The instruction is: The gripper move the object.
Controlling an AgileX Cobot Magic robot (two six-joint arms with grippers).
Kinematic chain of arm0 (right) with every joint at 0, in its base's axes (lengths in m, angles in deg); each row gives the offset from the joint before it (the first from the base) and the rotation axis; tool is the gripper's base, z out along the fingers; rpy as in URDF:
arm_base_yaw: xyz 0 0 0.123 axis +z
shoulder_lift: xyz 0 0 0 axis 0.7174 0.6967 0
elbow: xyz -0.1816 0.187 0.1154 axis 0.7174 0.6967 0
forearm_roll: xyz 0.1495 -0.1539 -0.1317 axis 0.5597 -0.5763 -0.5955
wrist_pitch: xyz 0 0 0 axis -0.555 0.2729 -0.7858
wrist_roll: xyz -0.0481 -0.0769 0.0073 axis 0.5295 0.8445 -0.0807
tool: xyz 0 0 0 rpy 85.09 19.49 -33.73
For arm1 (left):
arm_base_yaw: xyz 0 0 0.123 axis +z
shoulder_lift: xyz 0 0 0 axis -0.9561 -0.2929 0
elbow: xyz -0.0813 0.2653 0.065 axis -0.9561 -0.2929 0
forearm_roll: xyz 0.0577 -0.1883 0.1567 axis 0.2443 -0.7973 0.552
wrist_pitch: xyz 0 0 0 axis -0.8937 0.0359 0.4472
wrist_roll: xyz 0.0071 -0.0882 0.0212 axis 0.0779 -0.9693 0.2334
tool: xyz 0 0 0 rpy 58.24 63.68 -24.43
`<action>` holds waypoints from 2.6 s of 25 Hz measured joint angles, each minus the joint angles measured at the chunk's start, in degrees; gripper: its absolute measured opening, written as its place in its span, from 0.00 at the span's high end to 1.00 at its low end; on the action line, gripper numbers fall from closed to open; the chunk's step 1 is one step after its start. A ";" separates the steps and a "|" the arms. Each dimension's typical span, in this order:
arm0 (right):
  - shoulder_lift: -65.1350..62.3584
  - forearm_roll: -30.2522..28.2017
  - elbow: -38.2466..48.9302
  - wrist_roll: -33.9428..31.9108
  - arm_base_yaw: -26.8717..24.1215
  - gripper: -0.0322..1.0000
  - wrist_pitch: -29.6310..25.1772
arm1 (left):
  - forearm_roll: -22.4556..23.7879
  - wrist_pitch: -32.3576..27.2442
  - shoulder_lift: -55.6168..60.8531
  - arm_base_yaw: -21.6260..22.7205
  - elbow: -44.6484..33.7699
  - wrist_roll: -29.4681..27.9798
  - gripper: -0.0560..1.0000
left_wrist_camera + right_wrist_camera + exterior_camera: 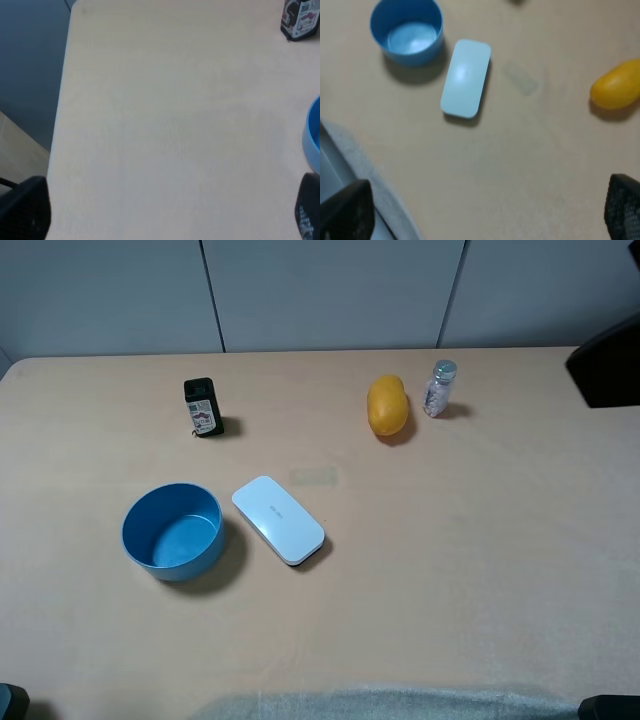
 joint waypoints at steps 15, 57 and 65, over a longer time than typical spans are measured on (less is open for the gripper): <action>-15.31 -0.59 10.04 0.00 -7.50 0.30 -0.06 | 0.00 0.00 0.00 0.00 0.00 0.00 0.02; -52.82 0.00 40.93 0.00 -55.50 0.30 10.89 | 0.00 0.00 0.00 0.00 0.00 0.00 0.02; -52.82 0.00 40.93 0.00 -55.50 0.30 10.89 | 0.00 0.00 0.00 0.00 0.00 0.00 0.02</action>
